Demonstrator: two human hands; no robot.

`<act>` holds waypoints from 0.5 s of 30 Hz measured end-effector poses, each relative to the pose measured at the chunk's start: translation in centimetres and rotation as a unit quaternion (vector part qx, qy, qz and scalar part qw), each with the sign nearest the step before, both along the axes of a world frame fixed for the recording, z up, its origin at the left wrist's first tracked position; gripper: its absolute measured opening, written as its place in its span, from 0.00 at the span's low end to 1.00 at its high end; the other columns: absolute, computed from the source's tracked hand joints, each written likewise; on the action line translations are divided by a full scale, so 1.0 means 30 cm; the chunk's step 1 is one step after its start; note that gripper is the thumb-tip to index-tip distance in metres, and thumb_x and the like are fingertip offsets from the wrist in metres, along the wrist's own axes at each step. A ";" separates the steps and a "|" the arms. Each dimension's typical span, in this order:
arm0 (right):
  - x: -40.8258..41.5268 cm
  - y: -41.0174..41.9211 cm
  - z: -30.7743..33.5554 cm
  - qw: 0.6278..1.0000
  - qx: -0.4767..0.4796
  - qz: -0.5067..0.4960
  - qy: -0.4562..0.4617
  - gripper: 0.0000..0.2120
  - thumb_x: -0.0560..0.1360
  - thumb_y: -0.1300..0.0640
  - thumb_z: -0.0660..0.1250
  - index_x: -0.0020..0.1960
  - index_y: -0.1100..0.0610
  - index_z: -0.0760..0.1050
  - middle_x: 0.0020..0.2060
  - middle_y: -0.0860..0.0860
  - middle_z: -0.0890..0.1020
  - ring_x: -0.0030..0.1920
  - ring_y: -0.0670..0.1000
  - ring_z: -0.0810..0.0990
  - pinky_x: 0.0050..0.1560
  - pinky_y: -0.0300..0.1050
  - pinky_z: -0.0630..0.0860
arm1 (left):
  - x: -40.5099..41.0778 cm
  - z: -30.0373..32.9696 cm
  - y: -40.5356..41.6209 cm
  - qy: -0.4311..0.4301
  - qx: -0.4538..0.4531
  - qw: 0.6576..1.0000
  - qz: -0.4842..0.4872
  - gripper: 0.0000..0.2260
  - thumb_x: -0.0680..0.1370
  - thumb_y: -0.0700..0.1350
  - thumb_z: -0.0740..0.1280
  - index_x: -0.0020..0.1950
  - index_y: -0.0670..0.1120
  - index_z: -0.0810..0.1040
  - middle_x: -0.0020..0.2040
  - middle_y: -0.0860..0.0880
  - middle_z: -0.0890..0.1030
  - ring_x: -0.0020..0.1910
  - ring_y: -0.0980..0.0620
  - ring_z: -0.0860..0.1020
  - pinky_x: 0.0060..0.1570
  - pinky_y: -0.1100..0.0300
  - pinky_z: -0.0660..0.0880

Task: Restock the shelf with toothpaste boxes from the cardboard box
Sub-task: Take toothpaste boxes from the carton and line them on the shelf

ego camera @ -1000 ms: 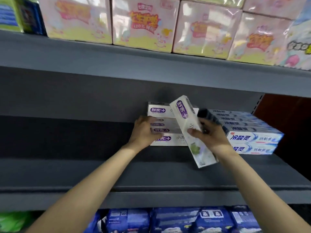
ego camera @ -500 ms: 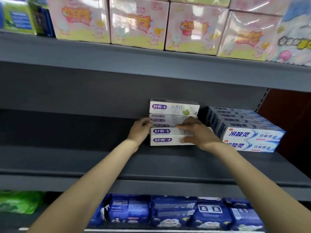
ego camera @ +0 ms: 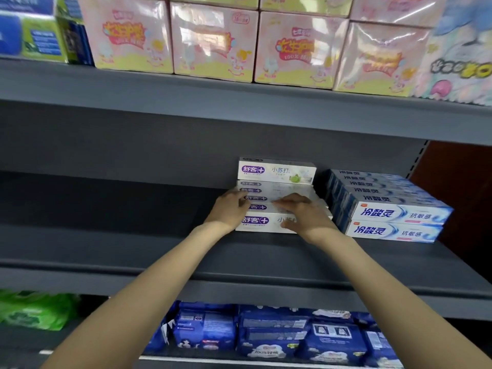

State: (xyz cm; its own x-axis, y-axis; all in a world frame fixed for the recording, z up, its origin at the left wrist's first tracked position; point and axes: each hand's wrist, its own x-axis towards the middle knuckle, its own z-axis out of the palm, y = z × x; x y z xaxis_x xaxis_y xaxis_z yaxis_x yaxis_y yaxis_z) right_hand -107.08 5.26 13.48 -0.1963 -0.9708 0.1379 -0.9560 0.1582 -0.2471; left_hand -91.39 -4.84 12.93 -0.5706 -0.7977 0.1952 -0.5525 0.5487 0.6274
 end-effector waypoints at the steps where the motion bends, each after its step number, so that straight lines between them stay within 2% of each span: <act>1: 0.004 -0.002 -0.001 1.000 0.007 -0.001 0.005 0.27 0.76 0.57 0.65 0.73 0.47 0.63 0.71 0.46 0.65 0.72 0.50 0.63 0.71 0.42 0.60 | 0.000 0.002 0.001 -0.006 -0.002 1.000 -0.001 0.18 0.82 0.43 0.55 0.71 0.43 0.68 0.74 0.47 0.65 0.72 0.49 0.64 0.64 0.68 0.55; 4: 0.019 0.001 0.006 0.999 0.022 -0.011 0.032 0.26 0.77 0.54 0.63 0.74 0.49 0.62 0.73 0.48 0.64 0.71 0.53 0.65 0.71 0.45 0.62 | 0.011 0.014 0.010 -0.021 -0.017 1.000 0.004 0.17 0.81 0.43 0.57 0.70 0.43 0.70 0.72 0.46 0.68 0.70 0.48 0.67 0.64 0.67 0.59; 8: 0.062 0.023 0.004 0.999 -0.022 -0.026 -0.024 0.21 0.78 0.55 0.62 0.71 0.51 0.67 0.72 0.48 0.64 0.71 0.53 0.65 0.71 0.45 0.61 | 0.057 0.023 0.052 -0.048 -0.082 0.995 0.043 0.14 0.81 0.45 0.58 0.64 0.46 0.75 0.63 0.44 0.75 0.61 0.44 0.74 0.57 0.56 0.72; 12: 0.183 0.062 0.000 0.991 -0.120 0.005 -0.060 0.17 0.76 0.58 0.63 0.65 0.54 0.73 0.65 0.51 0.72 0.66 0.52 0.70 0.66 0.46 0.68 | 0.152 0.018 0.123 -0.119 -0.249 0.960 0.039 0.13 0.79 0.47 0.58 0.63 0.49 0.73 0.60 0.48 0.75 0.60 0.47 0.72 0.56 0.56 0.67; 15: 0.303 0.085 0.007 0.985 -0.160 0.024 -0.064 0.14 0.76 0.59 0.63 0.60 0.55 0.77 0.57 0.53 0.78 0.57 0.53 0.76 0.58 0.48 0.73 | 0.247 0.018 0.157 -0.134 -0.291 0.946 0.039 0.13 0.79 0.47 0.58 0.61 0.48 0.73 0.58 0.48 0.77 0.59 0.47 0.74 0.55 0.55 0.68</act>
State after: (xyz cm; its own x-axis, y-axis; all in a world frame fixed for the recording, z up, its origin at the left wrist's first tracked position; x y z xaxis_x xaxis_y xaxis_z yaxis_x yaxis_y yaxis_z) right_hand -98.00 7.82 13.69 -0.1865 -0.8901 0.4158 -0.9183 0.0075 -0.3957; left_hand -83.99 -0.13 13.45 -0.6057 -0.6417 0.4705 -0.7026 0.7089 0.0624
